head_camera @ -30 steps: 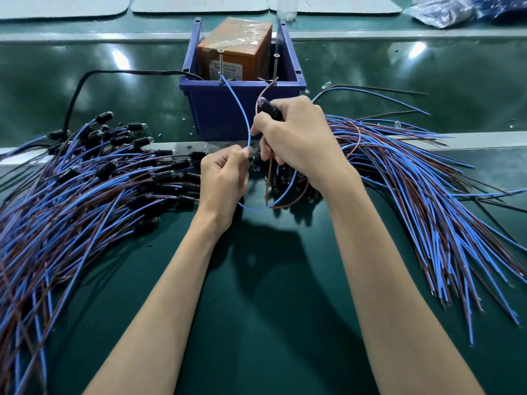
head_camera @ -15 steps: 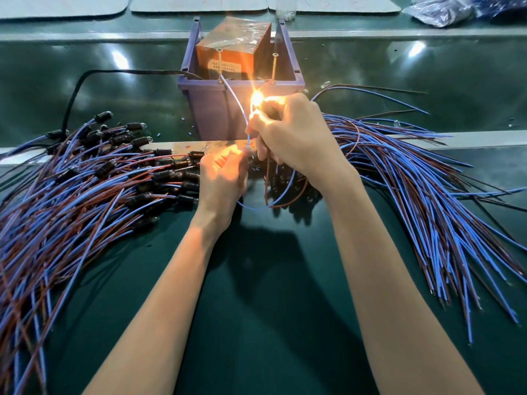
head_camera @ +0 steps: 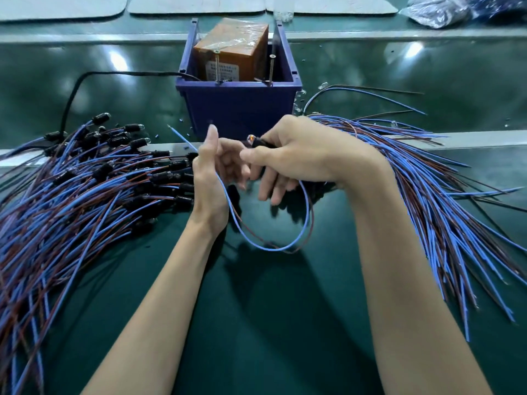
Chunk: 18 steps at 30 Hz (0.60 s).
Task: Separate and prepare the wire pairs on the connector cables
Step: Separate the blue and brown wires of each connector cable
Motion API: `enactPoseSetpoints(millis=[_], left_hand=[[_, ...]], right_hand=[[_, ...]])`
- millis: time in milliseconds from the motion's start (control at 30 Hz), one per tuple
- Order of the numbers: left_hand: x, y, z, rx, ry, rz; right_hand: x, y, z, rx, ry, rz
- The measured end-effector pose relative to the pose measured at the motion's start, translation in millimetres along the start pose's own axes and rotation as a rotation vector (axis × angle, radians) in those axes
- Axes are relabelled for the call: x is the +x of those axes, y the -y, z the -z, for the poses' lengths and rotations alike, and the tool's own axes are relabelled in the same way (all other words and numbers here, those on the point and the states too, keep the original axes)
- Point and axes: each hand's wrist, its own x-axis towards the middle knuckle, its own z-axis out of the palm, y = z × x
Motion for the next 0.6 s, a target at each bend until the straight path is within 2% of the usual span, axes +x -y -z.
enactPoseSetpoints(millis=[133, 233, 333, 467, 600], left_hand=[[2, 2, -1, 0.095, -0.128, -0.058], [3, 5, -2, 0.1, -0.183, -0.081], [3, 5, 0, 0.14, -0.188, -0.111], [1, 5, 0, 0.139, -0.147, -0.075], [-5, 4, 2, 0.166, 0.044, -0.032]], right_hand=[[-4, -2, 13, -0.225, -0.229, 0.002], [-7, -7, 25, -0.302, -0.426, -0.106], [-12, -16, 36, -0.304, -0.537, -0.234], [-20, -25, 43, -0.23, -0.666, -0.355], [-19, -26, 48, -0.168, -0.941, -0.313]])
